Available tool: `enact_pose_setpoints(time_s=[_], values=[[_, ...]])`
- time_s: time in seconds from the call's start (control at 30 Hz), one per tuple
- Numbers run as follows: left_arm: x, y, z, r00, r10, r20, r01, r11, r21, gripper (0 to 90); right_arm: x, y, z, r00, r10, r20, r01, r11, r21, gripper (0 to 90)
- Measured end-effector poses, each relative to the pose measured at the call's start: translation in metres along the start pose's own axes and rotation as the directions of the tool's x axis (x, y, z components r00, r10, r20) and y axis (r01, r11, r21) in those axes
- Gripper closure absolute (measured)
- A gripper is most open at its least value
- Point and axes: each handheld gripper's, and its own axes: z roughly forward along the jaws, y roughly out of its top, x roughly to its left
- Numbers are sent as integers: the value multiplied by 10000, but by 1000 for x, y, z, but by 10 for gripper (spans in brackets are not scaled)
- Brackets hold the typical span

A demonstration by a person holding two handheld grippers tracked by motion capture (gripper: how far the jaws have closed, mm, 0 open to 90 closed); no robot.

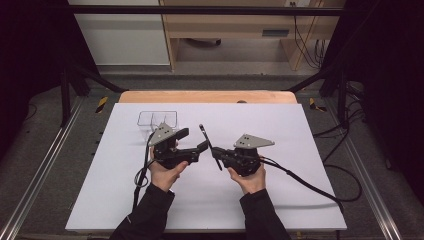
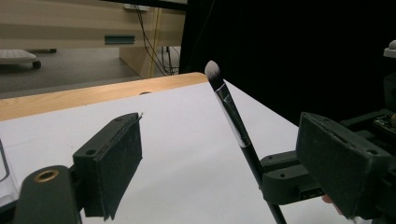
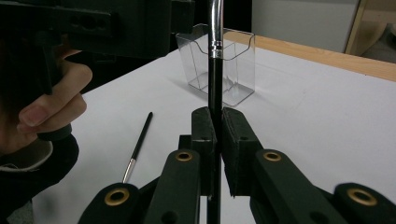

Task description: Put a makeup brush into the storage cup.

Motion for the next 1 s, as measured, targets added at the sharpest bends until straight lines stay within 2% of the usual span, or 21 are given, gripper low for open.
enact_pose_setpoints(time_s=[0.33, 0.5, 1.0], values=[[-3, 0, 5, 9997, -210, 141, 211, 9998, -64, 189, 1, 0, 0, 10000, 23, -60, -23, 9999, -100, 843], [-3, -1, 8, 9993, -317, 189, 315, 9995, 100, 221, 1, 0, 0, 9999, 61, -106, -63, 9998, -164, 843], [-7, -3, 12, 9983, -472, 344, 468, 9988, 119, 419, 2, -1, 2, 9997, 108, -196, -112, 9998, -172, 843]])
